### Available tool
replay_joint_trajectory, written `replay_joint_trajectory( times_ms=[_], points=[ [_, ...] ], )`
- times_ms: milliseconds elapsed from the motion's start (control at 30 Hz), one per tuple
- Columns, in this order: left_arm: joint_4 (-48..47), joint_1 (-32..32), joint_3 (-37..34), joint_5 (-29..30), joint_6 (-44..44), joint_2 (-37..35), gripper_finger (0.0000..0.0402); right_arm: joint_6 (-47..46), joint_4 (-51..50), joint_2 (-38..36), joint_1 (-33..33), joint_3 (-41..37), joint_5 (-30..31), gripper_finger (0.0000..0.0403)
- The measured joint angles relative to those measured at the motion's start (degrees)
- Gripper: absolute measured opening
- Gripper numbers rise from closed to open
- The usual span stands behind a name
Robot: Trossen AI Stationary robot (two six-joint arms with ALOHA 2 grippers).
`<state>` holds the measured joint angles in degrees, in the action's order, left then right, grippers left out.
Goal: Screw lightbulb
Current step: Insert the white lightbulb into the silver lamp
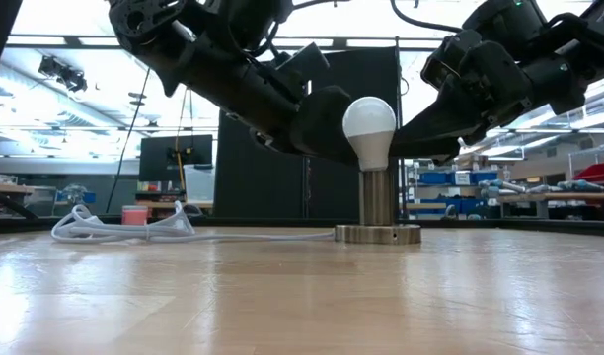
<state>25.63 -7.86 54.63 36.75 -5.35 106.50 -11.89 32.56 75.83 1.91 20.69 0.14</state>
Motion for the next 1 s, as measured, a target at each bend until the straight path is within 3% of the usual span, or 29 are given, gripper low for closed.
replay_joint_trajectory(
  times_ms=[200,500,800,1000],
  points=[
    [0.7,0.0,0.0,0.0,-0.5,0.0,0.0252,-0.6,-1.5,-0.1,0.0,0.0,5.9,0.0229],
    [0.3,-0.1,0.0,-0.6,-0.9,0.0,0.0252,0.1,-1.3,-0.1,-0.2,0.0,6.0,0.0229],
    [0.7,-1.7,0.0,-5.9,-0.7,0.0,0.0252,1.5,0.0,-0.1,-0.2,0.0,6.0,0.0229],
    [2.0,-1.6,0.0,-3.2,0.6,0.0,0.0252,1.7,0.8,-0.1,-0.2,0.0,4.5,0.0229]
  ],
)
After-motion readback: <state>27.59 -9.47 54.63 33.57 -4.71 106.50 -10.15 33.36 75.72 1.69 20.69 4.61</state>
